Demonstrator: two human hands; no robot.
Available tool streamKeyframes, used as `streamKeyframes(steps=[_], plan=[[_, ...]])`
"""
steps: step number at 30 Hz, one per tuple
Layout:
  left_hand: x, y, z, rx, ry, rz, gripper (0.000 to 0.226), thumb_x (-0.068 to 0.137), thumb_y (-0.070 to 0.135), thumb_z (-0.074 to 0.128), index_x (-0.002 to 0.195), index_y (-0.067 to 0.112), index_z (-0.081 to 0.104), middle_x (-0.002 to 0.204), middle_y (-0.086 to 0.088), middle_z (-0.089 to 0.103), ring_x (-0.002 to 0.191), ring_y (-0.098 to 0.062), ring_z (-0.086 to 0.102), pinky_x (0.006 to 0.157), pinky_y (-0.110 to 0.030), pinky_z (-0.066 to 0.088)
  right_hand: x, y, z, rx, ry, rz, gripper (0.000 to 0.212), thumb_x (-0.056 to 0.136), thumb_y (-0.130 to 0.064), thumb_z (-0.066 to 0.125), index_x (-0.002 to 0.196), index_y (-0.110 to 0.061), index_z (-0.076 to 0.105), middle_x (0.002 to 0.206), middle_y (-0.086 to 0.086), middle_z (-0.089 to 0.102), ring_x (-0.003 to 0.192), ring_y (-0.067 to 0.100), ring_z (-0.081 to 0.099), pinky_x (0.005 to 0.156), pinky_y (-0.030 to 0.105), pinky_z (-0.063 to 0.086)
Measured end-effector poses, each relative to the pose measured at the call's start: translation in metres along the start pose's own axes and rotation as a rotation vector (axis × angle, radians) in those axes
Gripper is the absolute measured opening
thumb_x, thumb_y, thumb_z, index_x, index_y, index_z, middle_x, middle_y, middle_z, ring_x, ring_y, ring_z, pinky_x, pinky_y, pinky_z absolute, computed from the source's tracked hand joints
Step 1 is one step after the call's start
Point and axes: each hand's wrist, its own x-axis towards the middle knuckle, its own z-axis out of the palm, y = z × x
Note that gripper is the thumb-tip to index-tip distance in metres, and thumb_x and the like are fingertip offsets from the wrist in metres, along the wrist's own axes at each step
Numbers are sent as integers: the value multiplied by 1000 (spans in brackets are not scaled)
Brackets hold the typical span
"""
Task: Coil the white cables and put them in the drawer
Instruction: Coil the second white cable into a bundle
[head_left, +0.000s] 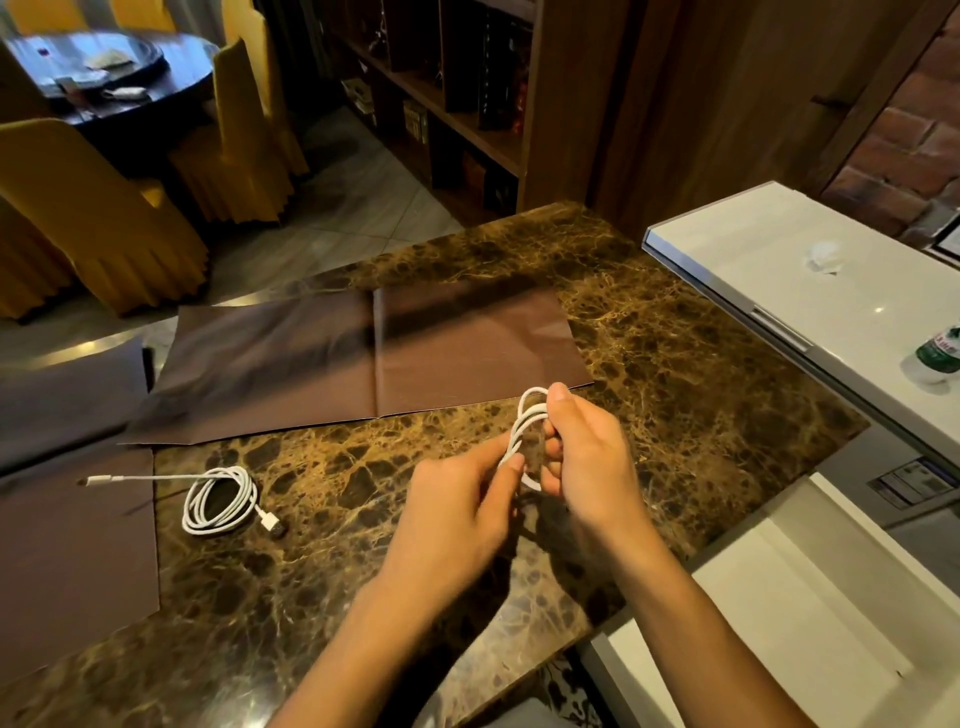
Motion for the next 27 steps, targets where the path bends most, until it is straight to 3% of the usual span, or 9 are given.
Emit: streamKeyframes(steps=[4, 8, 10, 12, 14, 17, 20, 23, 27], plan=[[-7, 1, -5, 184, 30, 94, 29, 101, 35, 50, 80, 24, 66, 55, 9, 60, 49, -7, 56, 52, -19, 44, 4, -11, -7, 191, 68, 96, 44, 105, -32, 45, 65, -16, 44, 53, -4, 33, 41, 8, 27, 39, 26, 23], [-17, -5, -15, 229, -47, 111, 36, 101, 41, 42, 77, 24, 63, 57, 7, 63, 50, -9, 57, 54, -28, 48, 5, -10, -15, 256, 104, 121, 44, 104, -33, 48, 64, -15, 45, 56, -1, 29, 41, 9, 23, 38, 25, 19], [-16, -6, -20, 253, -98, 75, 31, 100, 42, 43, 85, 27, 66, 63, 9, 66, 56, -7, 60, 58, -31, 51, 2, -6, -12, 225, 85, 126, 43, 104, -34, 48, 65, -15, 45, 57, 1, 29, 42, 10, 24, 38, 24, 21], [-10, -5, -19, 312, -118, 55, 28, 101, 36, 44, 120, 28, 63, 84, 9, 71, 76, -10, 63, 71, -34, 54, 2, -4, -9, 210, 74, 136, 43, 104, -35, 48, 65, -16, 44, 57, 0, 29, 43, 10, 24, 39, 25, 21], [-5, -2, -13, 403, -124, 43, 55, 101, 31, 44, 154, 18, 31, 114, 2, 67, 103, -18, 58, 91, -39, 51, 2, -4, -4, 192, 53, 148, 44, 104, -35, 47, 65, -17, 43, 55, -2, 31, 43, 10, 26, 40, 25, 22], [2, 7, -2, 289, -53, 72, 57, 104, 29, 42, 156, 14, 26, 132, 0, 60, 117, -17, 55, 102, -40, 46, -1, -3, 6, 150, -35, 134, 45, 105, -34, 46, 62, -19, 47, 51, -4, 37, 41, 9, 32, 39, 23, 25], [11, 9, 5, 186, 19, 110, 30, 105, 26, 40, 131, 23, 54, 116, 6, 66, 103, -11, 62, 91, -36, 51, -7, -3, 9, 202, -94, 148, 48, 105, -32, 46, 59, -22, 51, 47, -9, 39, 37, 5, 32, 36, 20, 25], [11, 10, 1, 23, -74, 39, 24, 107, 30, 37, 109, 24, 60, 93, 13, 64, 83, 0, 60, 78, -28, 50, -7, -9, 0, 292, -123, 170, 47, 104, -29, 49, 59, -16, 57, 46, -7, 40, 34, 6, 31, 32, 18, 24], [5, 20, -2, -660, -141, -230, 40, 108, 21, 35, 75, 14, 56, 57, 9, 56, 56, 2, 60, 64, -15, 48, -11, -11, -5, 308, -215, 143, 43, 99, -32, 55, 61, -13, 58, 50, 1, 43, 36, 10, 35, 31, 18, 27]])
